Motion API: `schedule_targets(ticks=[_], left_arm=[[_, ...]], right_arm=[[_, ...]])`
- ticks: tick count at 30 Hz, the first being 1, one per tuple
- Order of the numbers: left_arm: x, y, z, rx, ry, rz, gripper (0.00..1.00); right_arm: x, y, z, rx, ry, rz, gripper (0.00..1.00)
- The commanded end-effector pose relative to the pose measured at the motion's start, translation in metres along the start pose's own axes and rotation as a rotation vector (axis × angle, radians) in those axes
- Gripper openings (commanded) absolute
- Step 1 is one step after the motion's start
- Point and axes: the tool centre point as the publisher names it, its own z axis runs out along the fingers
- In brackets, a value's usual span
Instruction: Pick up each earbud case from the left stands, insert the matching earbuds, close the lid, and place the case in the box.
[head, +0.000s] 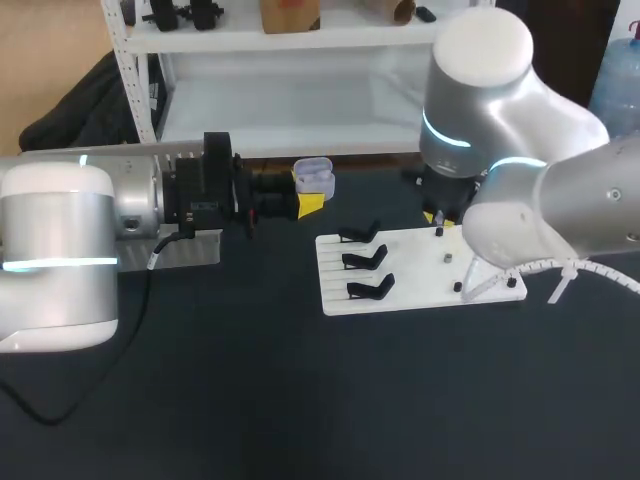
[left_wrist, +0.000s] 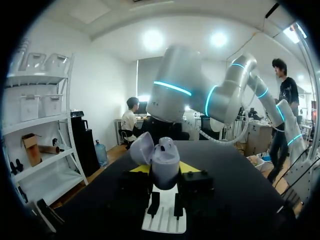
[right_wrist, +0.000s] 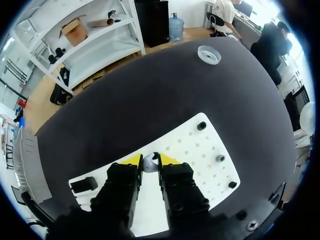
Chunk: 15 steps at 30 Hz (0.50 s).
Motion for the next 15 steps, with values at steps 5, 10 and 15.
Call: schedule_targets(ticks=[5, 10, 15], left_arm=[[0.001, -0.001, 0.0, -0.004, -0.003, 0.001, 0.0], [0.001, -0.001, 0.0, -0.004, -0.003, 0.001, 0.0], [0.001, -0.001, 0.0, -0.004, -0.003, 0.001, 0.0]], right_arm=[[0.008, -0.009, -0.072, -0.037, 0.044, -0.126, 0.0], [0.022, -0.01, -0.118, -0.062, 0.091, -0.269, 0.0], [0.035, -0.009, -0.153, -0.088, 0.1, -0.343, 0.0]])
